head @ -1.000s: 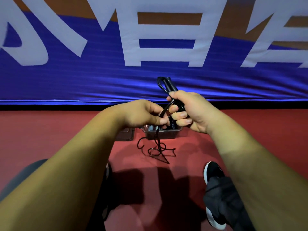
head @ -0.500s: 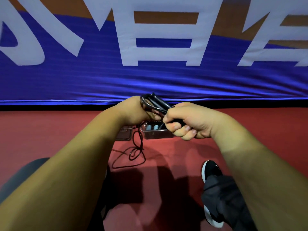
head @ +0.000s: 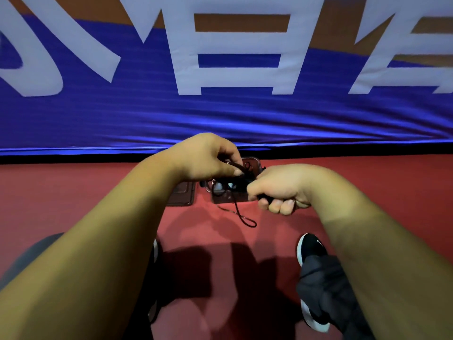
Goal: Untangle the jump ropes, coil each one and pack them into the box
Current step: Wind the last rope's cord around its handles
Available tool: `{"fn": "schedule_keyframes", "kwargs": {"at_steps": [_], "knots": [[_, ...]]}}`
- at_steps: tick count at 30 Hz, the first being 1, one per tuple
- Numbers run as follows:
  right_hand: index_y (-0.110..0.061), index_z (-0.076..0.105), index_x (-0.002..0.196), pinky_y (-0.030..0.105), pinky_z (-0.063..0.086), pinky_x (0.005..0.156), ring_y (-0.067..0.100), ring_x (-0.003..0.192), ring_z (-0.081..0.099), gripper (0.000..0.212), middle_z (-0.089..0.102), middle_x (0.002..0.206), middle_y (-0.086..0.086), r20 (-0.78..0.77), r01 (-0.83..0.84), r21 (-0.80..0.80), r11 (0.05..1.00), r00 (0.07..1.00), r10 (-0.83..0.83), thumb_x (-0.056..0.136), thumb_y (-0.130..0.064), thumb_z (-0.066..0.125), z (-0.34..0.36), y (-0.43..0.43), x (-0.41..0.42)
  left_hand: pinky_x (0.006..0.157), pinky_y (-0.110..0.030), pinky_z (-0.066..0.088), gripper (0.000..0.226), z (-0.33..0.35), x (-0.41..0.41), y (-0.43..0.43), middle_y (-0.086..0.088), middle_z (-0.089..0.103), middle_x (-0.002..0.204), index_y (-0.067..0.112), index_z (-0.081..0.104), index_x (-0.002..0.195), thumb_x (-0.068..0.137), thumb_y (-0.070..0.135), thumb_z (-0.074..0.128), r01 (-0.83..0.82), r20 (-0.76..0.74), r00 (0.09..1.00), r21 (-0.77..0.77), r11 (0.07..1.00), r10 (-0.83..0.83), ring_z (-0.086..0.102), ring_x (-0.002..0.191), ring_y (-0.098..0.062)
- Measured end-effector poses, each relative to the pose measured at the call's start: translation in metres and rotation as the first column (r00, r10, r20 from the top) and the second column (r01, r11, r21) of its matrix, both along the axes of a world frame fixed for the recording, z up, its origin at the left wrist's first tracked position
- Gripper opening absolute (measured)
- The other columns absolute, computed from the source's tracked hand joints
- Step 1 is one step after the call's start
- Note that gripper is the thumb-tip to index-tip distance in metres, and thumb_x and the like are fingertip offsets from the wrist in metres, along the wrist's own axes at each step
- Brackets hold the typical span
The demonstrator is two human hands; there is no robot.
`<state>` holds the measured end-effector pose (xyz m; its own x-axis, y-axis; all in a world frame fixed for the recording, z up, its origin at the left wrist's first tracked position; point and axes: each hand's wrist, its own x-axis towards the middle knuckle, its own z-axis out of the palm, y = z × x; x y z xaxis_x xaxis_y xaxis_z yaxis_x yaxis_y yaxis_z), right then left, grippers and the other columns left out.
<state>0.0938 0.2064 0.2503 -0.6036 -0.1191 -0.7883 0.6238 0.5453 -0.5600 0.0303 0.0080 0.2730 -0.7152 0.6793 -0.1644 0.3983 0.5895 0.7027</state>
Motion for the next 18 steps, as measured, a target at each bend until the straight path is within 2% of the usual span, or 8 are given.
{"fn": "schedule_keyframes", "kwargs": {"at_steps": [2, 5, 8, 11, 13, 14, 16, 18], "knots": [[-0.013, 0.05, 0.088, 0.013, 0.018, 0.037, 0.01, 0.046, 0.025, 0.009, 0.046, 0.062, 0.003, -0.08, 0.126, 0.026, 0.992, 0.989, -0.123, 0.095, -0.01, 0.054, -0.004, 0.004, -0.005, 0.073, -0.041, 0.062, 0.017, -0.001, 0.0, -0.001, 0.004, 0.075, 0.084, 0.033, 0.076, 0.106, 0.095, 0.021, 0.074, 0.018, -0.023, 1.0, -0.053, 0.998, -0.019, 0.072, 0.076, -0.023], [-0.007, 0.051, 0.084, 0.014, 0.022, 0.037, 0.011, 0.038, 0.03, 0.011, 0.048, 0.057, 0.005, -0.221, 0.27, 0.001, 0.963, 0.939, -0.263, 0.095, -0.007, 0.056, -0.006, 0.003, -0.011, 0.07, -0.033, 0.054, 0.019, -0.006, 0.002, 0.002, 0.003, 0.072, 0.087, 0.029, 0.073, 0.107, 0.091, 0.019, 0.077, 0.026, -0.043, 0.999, -0.132, 0.991, -0.032, 0.067, 0.073, -0.013], [-0.003, 0.054, 0.085, 0.016, 0.025, 0.037, 0.013, 0.034, 0.033, 0.01, 0.051, 0.049, 0.003, -0.33, 0.302, -0.012, 0.953, 0.899, -0.289, 0.094, -0.008, 0.057, -0.008, 0.0, -0.015, 0.06, -0.022, 0.044, 0.014, -0.015, 0.002, 0.007, 0.011, 0.067, 0.072, 0.024, 0.069, 0.088, 0.086, 0.024, 0.082, -0.029, -0.075, 0.997, -0.227, 0.973, 0.012, 0.057, 0.062, -0.003], [-0.006, 0.055, 0.083, 0.021, 0.027, 0.041, 0.017, 0.043, 0.038, 0.007, 0.049, 0.06, 0.01, -0.42, 0.293, -0.051, 0.955, 0.861, -0.287, 0.087, -0.01, 0.059, -0.009, -0.005, -0.019, 0.056, -0.021, 0.043, 0.019, -0.026, 0.003, 0.012, 0.009, 0.07, 0.069, 0.021, 0.065, 0.075, 0.091, 0.026, 0.074, -0.114, -0.072, 0.992, -0.238, 0.965, 0.1, 0.061, 0.06, -0.003], [-0.01, 0.051, 0.082, 0.023, 0.026, 0.043, 0.018, 0.046, 0.037, 0.009, 0.044, 0.063, 0.009, -0.478, 0.308, -0.101, 0.946, 0.819, -0.318, 0.086, -0.007, 0.059, -0.008, -0.01, -0.022, 0.061, -0.025, 0.055, 0.019, -0.032, 0.008, 0.017, -0.001, 0.077, 0.078, 0.017, 0.069, 0.082, 0.099, 0.021, 0.06, -0.177, 0.035, 0.982, -0.182, 0.967, 0.186, 0.072, 0.066, -0.01], [-0.011, 0.05, 0.082, 0.023, 0.026, 0.043, 0.017, 0.045, 0.036, 0.01, 0.044, 0.064, 0.009, -0.497, 0.32, -0.137, 0.937, 0.797, -0.344, 0.087, -0.006, 0.058, -0.008, -0.012, -0.023, 0.067, -0.035, 0.063, 0.022, -0.034, 0.011, 0.02, -0.009, 0.078, 0.083, 0.013, 0.068, 0.087, 0.103, 0.017, 0.053, -0.209, 0.126, 0.966, -0.129, 0.969, 0.225, 0.076, 0.071, -0.019], [-0.012, 0.05, 0.085, 0.022, 0.024, 0.044, 0.015, 0.045, 0.034, 0.009, 0.048, 0.069, 0.009, -0.488, 0.35, -0.246, 0.904, 0.761, -0.428, 0.089, -0.005, 0.055, -0.005, -0.016, -0.025, 0.075, -0.058, 0.063, 0.026, -0.039, 0.015, 0.025, -0.021, 0.077, 0.088, 0.006, 0.063, 0.091, 0.107, 0.014, 0.044, -0.251, 0.249, 0.934, -0.058, 0.966, 0.257, 0.077, 0.078, -0.037], [-0.014, 0.048, 0.089, 0.022, 0.021, 0.043, 0.014, 0.046, 0.032, 0.012, 0.05, 0.073, 0.008, -0.428, 0.393, -0.349, 0.851, 0.741, -0.518, 0.091, -0.005, 0.054, -0.004, -0.016, -0.026, 0.08, -0.063, 0.061, 0.028, -0.043, 0.016, 0.027, -0.023, 0.077, 0.088, 0.005, 0.06, 0.093, 0.111, 0.021, 0.044, -0.251, 0.313, 0.917, -0.032, 0.967, 0.248, 0.075, 0.078, -0.041]]}}
